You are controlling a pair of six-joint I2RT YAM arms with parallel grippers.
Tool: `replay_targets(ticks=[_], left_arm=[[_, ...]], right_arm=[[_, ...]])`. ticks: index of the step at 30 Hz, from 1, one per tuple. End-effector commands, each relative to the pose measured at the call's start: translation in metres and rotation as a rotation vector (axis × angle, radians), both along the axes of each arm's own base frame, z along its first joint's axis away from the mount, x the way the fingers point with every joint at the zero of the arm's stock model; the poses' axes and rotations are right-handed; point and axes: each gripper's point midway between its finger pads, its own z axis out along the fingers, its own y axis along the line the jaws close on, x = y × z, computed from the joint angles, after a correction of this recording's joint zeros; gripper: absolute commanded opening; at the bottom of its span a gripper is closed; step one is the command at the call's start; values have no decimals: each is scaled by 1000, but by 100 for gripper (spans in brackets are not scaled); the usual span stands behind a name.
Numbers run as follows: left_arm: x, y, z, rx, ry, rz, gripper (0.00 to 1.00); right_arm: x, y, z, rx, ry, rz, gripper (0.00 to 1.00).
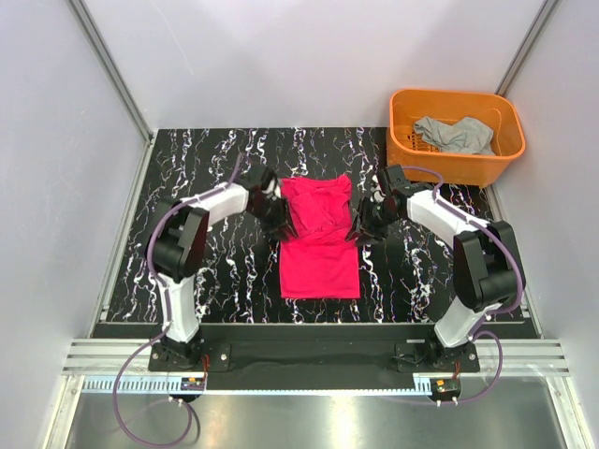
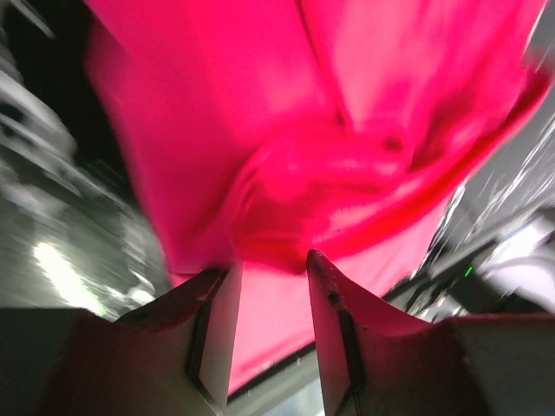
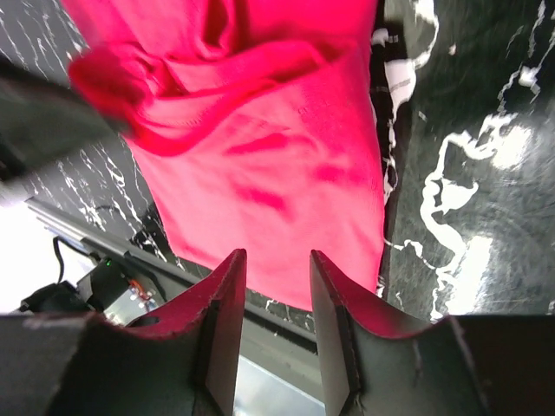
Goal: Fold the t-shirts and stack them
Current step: Fold the tshirt
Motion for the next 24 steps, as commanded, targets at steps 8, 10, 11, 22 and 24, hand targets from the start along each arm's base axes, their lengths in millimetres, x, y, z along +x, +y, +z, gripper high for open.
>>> replay_targets(ticks=[8,10,11,22,24], left_arm=[[67,11,63,-113,-176,83,43],[52,11,67,-115,-174,68,43],[35,11,70,-115,-177,51,43],[-40,-51,66,-259,-109,-83,38],[-31,-56,53,-259,-85,-75,37]], right_arm=[[6,15,11,80,-5,17,43],[11,17,10,83,-10,22,41],[13,17,6,79,-5,26,38],[57,30,-24,84,-11,6,22],[63,29,-33,83,2,5,22]])
